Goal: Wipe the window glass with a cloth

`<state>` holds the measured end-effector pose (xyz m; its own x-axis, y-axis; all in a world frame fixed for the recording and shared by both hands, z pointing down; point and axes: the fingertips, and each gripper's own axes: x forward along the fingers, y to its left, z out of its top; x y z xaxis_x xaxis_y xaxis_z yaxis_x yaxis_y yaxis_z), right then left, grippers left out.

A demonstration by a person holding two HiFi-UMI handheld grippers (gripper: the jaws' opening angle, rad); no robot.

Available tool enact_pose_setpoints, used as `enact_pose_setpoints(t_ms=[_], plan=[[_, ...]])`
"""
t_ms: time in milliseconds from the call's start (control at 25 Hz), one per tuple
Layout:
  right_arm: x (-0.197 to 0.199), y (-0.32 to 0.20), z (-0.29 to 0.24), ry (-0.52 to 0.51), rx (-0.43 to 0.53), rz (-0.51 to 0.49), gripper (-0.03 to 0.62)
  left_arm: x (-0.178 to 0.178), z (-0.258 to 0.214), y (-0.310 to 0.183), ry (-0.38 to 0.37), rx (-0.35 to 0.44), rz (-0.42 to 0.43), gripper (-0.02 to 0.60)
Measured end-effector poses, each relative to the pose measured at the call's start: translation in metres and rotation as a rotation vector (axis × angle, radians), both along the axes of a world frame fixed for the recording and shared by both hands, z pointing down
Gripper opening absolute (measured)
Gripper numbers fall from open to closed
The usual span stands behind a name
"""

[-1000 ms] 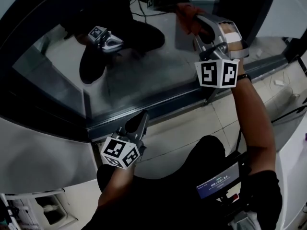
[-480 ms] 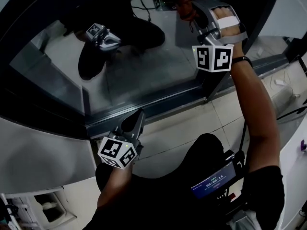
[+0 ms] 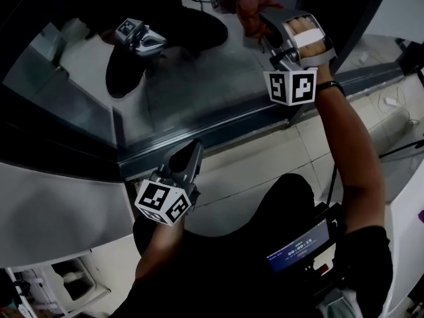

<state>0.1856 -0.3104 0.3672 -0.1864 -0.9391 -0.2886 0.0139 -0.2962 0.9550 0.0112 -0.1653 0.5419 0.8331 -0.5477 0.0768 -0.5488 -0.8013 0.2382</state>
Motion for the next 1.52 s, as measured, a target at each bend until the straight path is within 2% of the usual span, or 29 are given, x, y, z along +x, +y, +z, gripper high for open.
enact_pose_setpoints(t_ms=[560,720,960,1360,1520], plan=[[-0.01,0.001,0.1,0.028,-0.168,-0.023,0.041,0.008,0.004,-0.002,0.022,-0.01,0.015,0.017],[-0.008,0.003,0.124,0.007,-0.218,-0.027,0.041,0.01,0.006,-0.001,0.017,-0.019,0.014,0.017],[-0.008,0.003,0.145,-0.067,-0.26,-0.019,0.041,0.011,0.008,0.0,0.016,-0.026,0.01,0.017],[-0.008,0.001,0.166,-0.055,-0.311,-0.007,0.041,0.009,0.005,-0.001,0.018,-0.026,0.01,0.017],[-0.008,0.001,0.166,-0.089,-0.373,-0.009,0.041,0.008,0.006,0.0,0.025,-0.016,0.014,0.017]])
